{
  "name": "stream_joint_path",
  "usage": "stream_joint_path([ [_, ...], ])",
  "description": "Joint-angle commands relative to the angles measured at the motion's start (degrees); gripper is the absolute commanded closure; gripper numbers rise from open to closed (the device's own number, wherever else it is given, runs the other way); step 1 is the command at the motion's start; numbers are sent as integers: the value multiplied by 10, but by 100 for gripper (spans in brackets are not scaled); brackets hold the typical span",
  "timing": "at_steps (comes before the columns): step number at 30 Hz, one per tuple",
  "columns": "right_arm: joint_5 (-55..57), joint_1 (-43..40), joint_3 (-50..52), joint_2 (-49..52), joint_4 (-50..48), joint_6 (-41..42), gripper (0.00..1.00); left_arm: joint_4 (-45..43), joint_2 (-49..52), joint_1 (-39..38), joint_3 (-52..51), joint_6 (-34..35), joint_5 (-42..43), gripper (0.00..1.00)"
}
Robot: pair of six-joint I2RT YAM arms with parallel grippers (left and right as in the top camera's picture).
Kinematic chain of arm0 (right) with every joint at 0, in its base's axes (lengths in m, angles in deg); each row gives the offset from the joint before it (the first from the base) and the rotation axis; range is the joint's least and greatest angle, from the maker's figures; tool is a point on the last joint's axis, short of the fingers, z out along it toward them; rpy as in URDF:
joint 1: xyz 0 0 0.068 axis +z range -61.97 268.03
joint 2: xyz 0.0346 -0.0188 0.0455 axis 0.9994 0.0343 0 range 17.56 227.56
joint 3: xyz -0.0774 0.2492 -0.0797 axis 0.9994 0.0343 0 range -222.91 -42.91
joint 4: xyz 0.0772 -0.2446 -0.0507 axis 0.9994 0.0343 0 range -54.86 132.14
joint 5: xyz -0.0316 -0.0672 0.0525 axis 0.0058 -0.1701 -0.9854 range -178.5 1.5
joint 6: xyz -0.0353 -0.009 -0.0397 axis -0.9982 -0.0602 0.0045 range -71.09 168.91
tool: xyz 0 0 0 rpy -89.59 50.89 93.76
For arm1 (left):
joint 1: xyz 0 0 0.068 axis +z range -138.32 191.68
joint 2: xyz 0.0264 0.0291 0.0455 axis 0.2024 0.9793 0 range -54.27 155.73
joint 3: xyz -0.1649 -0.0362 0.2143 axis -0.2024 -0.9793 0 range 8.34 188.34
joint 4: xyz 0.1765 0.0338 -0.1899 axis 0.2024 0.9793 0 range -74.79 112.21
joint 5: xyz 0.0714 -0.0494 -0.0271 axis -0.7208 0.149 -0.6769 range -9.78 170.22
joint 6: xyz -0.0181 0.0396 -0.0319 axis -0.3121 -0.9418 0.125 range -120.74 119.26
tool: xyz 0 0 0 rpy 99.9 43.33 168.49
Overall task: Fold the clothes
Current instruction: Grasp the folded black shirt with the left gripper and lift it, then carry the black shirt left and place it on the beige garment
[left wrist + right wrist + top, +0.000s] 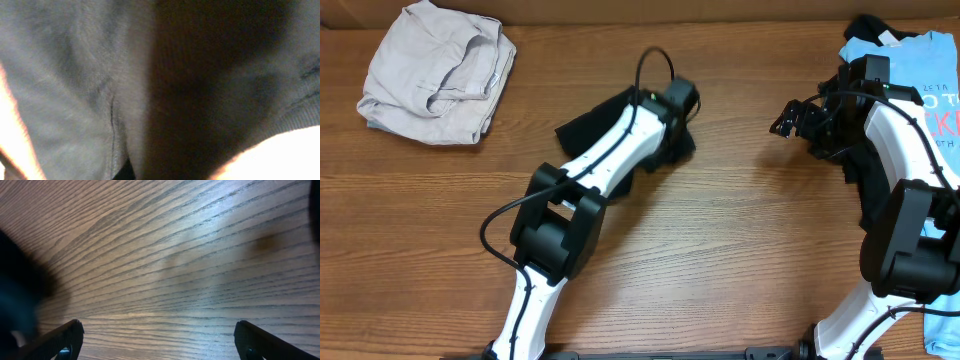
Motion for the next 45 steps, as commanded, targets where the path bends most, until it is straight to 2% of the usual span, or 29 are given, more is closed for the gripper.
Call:
stream_joint_path([
  [1,-3,2,-15,-24,-3,-4,0,53,-7,29,128,44,-26,96],
  [3,-3,2,-15,-24,-5,-4,0,103,-7,49,214,43,-27,96],
  [9,-3,2,-15,-24,-5,-4,0,164,-7,102,359,32,-49,96],
  [15,-3,2,-15,-24,-5,-4,0,173,-7,175,424,11,-99,96],
  [20,-4,2,-15,-24,-4,-4,0,162,-7,248,425,10,-127,96],
  [25,-3,2,-15,-24,0,-4,0,95,-7,332,424,10,-120,96],
  [27,-3,2,-15,-24,2,-4,0,61,-7,360,424,9,-103,96],
  [31,-4,2,-15,-24,6,-4,0,1,-7,409,420,-36,-12,96],
  [36,-4,2,-15,-24,6,-3,0,-65,-7,445,386,-56,12,96],
  [41,-4,2,-15,-24,5,-3,0,-79,-7,456,337,-54,8,96],
  [45,-3,2,-15,-24,6,-2,0,-87,-7,458,282,-15,-62,96],
])
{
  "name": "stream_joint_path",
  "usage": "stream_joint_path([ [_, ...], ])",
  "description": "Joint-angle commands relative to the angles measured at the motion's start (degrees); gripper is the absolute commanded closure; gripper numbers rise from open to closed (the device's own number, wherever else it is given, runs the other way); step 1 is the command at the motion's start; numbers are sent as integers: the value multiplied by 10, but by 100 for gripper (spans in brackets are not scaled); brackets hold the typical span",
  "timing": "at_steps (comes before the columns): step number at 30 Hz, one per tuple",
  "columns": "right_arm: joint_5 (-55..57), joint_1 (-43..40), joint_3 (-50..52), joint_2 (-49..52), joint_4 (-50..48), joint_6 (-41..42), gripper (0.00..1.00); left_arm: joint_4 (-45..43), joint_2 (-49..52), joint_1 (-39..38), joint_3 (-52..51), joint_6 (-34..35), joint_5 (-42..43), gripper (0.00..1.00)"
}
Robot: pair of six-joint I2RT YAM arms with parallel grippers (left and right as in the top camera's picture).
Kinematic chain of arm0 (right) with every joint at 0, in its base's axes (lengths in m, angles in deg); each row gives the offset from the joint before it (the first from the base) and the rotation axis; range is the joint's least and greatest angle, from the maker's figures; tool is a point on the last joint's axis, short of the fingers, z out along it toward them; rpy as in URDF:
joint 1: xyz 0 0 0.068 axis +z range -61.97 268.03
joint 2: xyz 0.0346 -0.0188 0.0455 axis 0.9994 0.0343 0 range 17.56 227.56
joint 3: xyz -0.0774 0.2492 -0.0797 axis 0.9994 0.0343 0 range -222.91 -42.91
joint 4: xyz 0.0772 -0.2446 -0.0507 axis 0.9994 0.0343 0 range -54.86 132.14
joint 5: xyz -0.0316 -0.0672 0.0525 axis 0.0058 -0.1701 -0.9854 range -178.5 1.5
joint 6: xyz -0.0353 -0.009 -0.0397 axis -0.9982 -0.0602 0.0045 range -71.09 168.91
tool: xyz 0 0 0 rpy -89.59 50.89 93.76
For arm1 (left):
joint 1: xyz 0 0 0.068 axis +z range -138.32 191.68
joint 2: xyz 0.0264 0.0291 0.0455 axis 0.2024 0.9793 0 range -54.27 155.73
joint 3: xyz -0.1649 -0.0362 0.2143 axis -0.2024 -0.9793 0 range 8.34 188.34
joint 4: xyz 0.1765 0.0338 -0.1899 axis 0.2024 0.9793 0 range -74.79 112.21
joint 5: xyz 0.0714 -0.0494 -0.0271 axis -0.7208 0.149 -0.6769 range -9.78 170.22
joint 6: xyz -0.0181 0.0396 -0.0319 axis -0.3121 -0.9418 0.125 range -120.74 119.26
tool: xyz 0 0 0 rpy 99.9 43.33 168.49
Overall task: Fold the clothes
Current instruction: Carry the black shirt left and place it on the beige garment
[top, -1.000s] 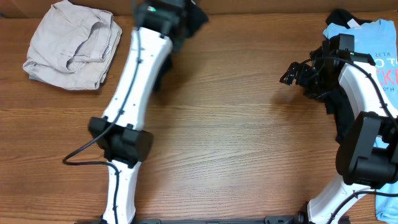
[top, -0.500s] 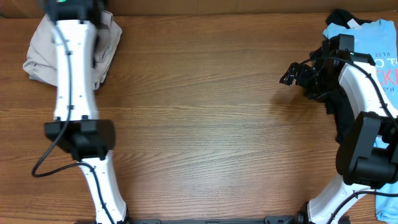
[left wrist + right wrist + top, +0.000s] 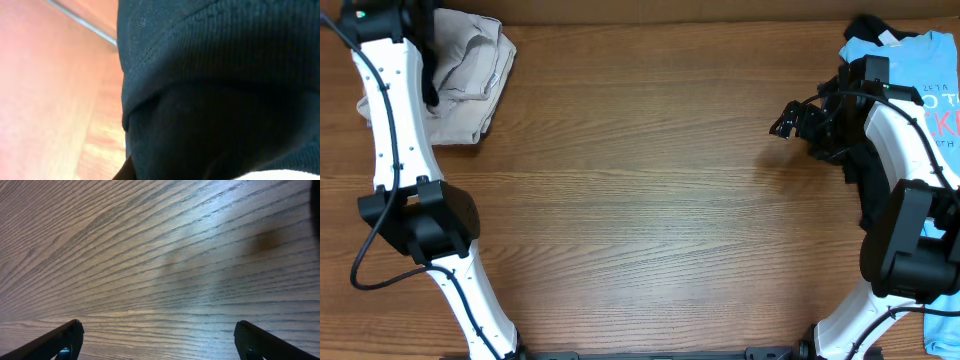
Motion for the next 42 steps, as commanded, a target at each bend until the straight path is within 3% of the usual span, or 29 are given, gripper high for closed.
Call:
stream_joint_path([
  [1,-3,2,-15,-24,-1,-2,0,-8,-7,6,-45,38,-83,96],
  [5,-3,2,-15,-24,-7,-2,0,14,-8,25,-61,98,-117,96],
  [10,-3,4,-15,-24,-12,-2,0,23,-8,44,-58,126,-121,96],
  [21,-3,15,-15,-24,-16,-2,0,-54,-7,34,-60,126,-80,96],
  [31,-3,16,-15,-24,-20,-2,0,-59,16,29,-61,125,-75,96],
  [42,-3,17,-15,-24,-28,-2,0,-85,77,13,-62,118,31,95],
])
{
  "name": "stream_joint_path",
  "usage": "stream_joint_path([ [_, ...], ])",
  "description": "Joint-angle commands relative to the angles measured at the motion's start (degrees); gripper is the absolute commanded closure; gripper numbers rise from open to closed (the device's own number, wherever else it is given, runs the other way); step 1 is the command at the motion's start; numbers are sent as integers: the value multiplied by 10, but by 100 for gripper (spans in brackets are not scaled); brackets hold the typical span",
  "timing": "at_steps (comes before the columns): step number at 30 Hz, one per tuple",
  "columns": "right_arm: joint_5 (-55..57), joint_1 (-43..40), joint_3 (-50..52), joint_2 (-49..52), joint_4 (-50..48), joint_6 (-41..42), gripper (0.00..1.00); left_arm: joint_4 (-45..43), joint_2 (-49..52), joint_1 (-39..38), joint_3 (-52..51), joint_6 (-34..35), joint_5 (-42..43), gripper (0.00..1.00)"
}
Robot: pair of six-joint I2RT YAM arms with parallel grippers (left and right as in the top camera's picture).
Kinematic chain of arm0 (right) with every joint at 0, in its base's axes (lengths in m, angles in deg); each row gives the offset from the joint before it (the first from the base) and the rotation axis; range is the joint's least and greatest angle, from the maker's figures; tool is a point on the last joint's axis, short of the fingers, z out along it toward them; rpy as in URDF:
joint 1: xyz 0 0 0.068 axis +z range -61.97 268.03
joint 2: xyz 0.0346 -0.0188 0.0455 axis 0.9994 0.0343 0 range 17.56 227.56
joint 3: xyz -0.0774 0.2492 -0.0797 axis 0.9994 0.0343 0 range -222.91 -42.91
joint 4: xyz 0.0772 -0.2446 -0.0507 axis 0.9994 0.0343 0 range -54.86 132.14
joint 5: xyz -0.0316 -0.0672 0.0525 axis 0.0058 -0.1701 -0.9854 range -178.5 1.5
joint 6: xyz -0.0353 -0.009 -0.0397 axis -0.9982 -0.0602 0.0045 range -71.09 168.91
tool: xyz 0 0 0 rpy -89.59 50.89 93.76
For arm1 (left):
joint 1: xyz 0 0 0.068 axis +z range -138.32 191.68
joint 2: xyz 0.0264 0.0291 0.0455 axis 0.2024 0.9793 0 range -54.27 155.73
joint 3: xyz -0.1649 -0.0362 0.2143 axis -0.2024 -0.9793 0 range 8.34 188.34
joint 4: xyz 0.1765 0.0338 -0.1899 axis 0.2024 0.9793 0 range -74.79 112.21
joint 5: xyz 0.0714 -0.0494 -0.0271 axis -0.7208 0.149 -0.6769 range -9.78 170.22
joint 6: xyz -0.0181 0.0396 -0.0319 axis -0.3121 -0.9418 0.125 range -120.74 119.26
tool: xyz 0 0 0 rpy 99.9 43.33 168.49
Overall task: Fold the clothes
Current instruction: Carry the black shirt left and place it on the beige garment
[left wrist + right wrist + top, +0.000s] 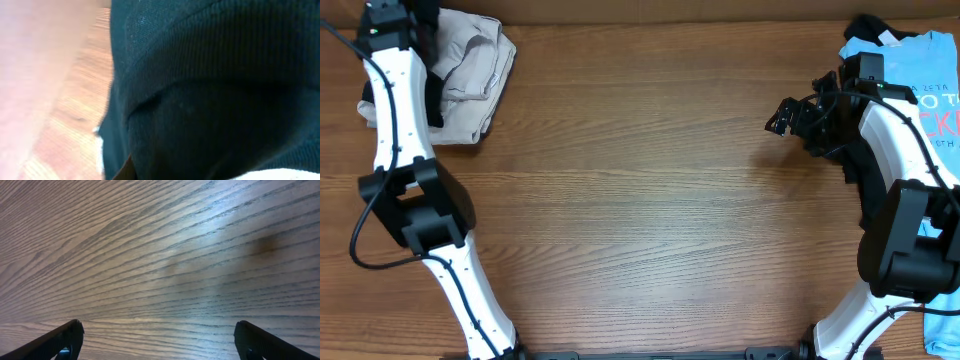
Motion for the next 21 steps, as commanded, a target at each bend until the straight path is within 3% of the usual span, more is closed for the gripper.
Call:
stream_joint_path([
  [1,-3,3,-15,-24,-4,-2,0,-18,18,-15,2,3,49,89],
  [2,-3,3,-15,-24,-4,-2,0,-26,21,-20,2,3,59,71],
  [3,-3,3,-15,-24,-3,-2,0,-35,27,-27,2,3,68,29],
  [4,-3,3,-15,-24,-3,-2,0,-40,30,-33,2,3,71,9],
  [5,-3,3,-15,-24,-3,-2,0,-45,31,-38,2,3,73,0],
  [13,-4,3,-15,-24,-2,-2,0,-57,5,-75,28,4,143,0],
  [21,-3,3,-15,-24,1,-2,0,54,-28,-63,136,23,167,0],
])
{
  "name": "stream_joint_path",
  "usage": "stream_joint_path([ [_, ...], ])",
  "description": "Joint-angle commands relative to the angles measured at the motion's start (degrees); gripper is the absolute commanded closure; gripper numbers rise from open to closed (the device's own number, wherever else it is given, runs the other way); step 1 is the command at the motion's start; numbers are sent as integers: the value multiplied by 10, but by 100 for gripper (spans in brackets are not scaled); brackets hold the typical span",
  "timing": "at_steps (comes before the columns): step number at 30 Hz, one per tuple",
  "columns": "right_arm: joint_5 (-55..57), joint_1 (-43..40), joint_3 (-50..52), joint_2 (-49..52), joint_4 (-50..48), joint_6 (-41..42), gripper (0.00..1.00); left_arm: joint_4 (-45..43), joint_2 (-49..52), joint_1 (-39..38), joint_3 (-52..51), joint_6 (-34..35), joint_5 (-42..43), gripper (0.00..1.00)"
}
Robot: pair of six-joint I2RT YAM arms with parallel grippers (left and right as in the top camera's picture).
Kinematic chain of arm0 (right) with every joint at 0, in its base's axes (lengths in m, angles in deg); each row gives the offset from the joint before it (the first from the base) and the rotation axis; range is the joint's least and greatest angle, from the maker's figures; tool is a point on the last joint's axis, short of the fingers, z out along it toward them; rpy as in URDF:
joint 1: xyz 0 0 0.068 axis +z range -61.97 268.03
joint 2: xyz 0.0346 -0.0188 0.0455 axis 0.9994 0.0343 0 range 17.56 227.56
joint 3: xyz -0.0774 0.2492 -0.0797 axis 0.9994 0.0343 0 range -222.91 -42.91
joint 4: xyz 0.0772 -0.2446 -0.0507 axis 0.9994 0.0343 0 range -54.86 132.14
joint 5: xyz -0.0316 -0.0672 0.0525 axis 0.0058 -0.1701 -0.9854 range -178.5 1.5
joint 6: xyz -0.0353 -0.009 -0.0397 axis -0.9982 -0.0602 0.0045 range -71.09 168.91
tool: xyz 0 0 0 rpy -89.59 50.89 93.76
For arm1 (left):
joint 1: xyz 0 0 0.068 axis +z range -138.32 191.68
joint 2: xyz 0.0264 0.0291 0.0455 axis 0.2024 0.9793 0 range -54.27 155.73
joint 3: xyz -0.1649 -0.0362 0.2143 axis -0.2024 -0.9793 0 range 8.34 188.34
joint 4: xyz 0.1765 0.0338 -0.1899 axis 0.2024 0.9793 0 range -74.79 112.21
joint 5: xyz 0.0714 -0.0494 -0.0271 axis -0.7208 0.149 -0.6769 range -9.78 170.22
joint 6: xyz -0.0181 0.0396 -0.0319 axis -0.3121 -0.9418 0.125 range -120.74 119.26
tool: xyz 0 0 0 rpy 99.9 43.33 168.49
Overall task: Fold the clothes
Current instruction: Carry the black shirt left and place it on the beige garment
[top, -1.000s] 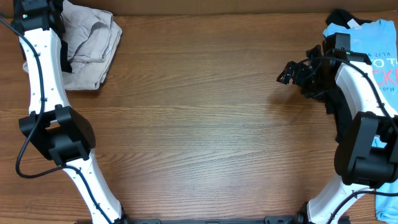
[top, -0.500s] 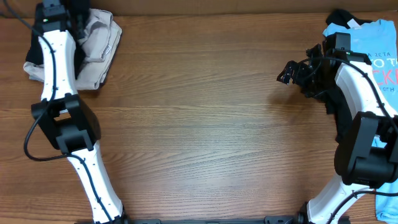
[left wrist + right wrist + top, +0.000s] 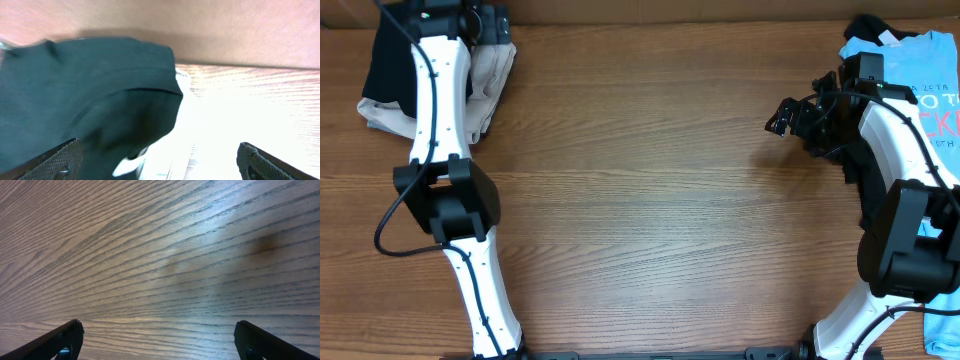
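A folded black garment (image 3: 388, 60) lies on the left part of the beige folded clothes (image 3: 492, 85) at the far left corner. In the left wrist view the black garment (image 3: 85, 95) fills the left half. My left gripper (image 3: 480, 18) hangs just right of it at the table's back edge; its jaws (image 3: 160, 160) are open wide and hold nothing. On the right, my right gripper (image 3: 782, 115) hovers open over bare wood (image 3: 160, 255), left of a light blue shirt (image 3: 920, 50).
The wooden table (image 3: 660, 200) stretches between the two arms. Dark cloth (image 3: 868, 180) lies under the right arm beside the blue shirt. A brown wall (image 3: 200, 30) rises right behind the left pile.
My left gripper was shut on the black garment over the beige pile. Now it is open, and the garment lies on the pile to its left. The right arm has not moved.
My left gripper was at the black garment in the table's middle. Then it was at the far left corner over the beige pile with the garment, and it still held it a moment ago. Now the garment rests there, let go. The right gripper stayed open throughout.
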Motion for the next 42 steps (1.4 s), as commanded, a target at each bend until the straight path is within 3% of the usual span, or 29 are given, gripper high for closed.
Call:
stream_joint_path([
  [1,-3,3,-15,-24,-1,-2,0,20,-47,23,59,16,17,0],
  [14,-3,3,-15,-24,12,-4,0,-131,74,103,61,-6,51,0],
  [20,-3,3,-15,-24,16,-4,0,-145,183,106,61,-3,73,0],
  [24,2,3,-15,-24,25,-4,0,-149,253,103,61,55,77,0],
  [30,1,3,-15,-24,35,-4,0,-100,334,97,61,61,76,0],
  [35,1,3,-15,-24,35,-4,0,-85,334,99,63,60,73,0],
  [42,1,3,-20,-25,36,-20,0,-66,247,99,102,49,70,0],
])
